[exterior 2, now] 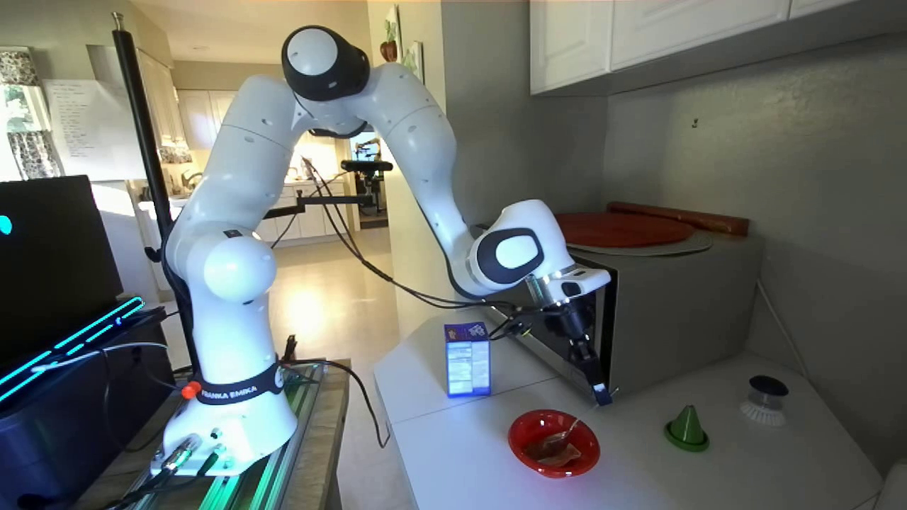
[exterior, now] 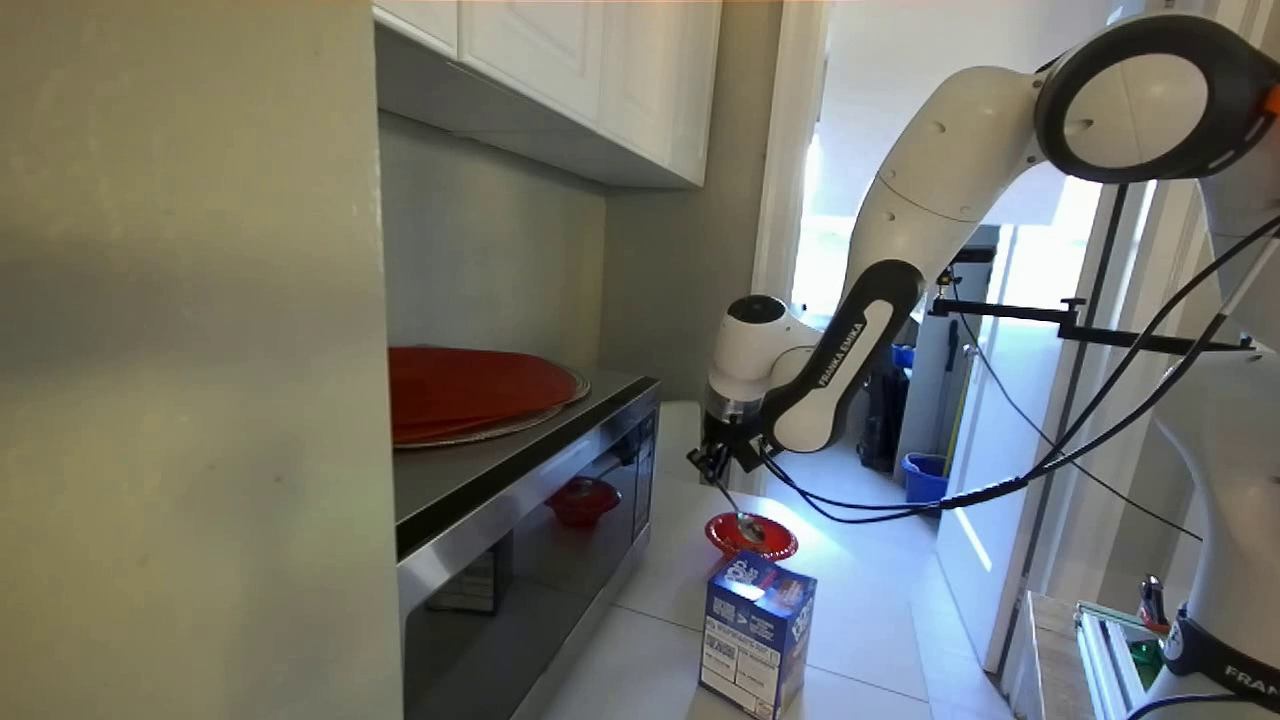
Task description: Use the silver spoon to stir the contents in the red bowl.
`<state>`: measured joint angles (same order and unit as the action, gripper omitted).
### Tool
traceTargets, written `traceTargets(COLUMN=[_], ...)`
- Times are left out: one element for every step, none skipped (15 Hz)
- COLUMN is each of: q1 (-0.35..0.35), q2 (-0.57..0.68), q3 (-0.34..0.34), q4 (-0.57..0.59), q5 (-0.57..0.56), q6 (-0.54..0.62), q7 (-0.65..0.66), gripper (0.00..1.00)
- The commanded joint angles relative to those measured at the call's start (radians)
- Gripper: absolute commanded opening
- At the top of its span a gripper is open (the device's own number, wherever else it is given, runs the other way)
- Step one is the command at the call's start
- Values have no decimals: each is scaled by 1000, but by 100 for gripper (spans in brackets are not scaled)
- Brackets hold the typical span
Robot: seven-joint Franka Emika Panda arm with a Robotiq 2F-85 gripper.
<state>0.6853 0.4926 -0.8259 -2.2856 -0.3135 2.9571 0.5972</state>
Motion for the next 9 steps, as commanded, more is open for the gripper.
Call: traceTargets(q1=[-50, -60, -64, -68, -68, -69, -68, -67, -65], q2=[33, 42, 50, 57, 69, 78, 87, 92, 88], q3=[47, 53, 51, 49, 38, 33, 22, 13, 7], q4=[43, 52, 57, 62, 67, 70, 73, 73, 67], q5=[63, 71, 77, 81, 86, 91, 94, 96, 98], q6=[6, 6, 8, 7, 7, 6, 4, 2, -4], q7=[-9, -3, 4, 7, 14, 17, 24, 26, 22], gripper=[4, 4, 4, 4, 4, 4, 4, 4, 4])
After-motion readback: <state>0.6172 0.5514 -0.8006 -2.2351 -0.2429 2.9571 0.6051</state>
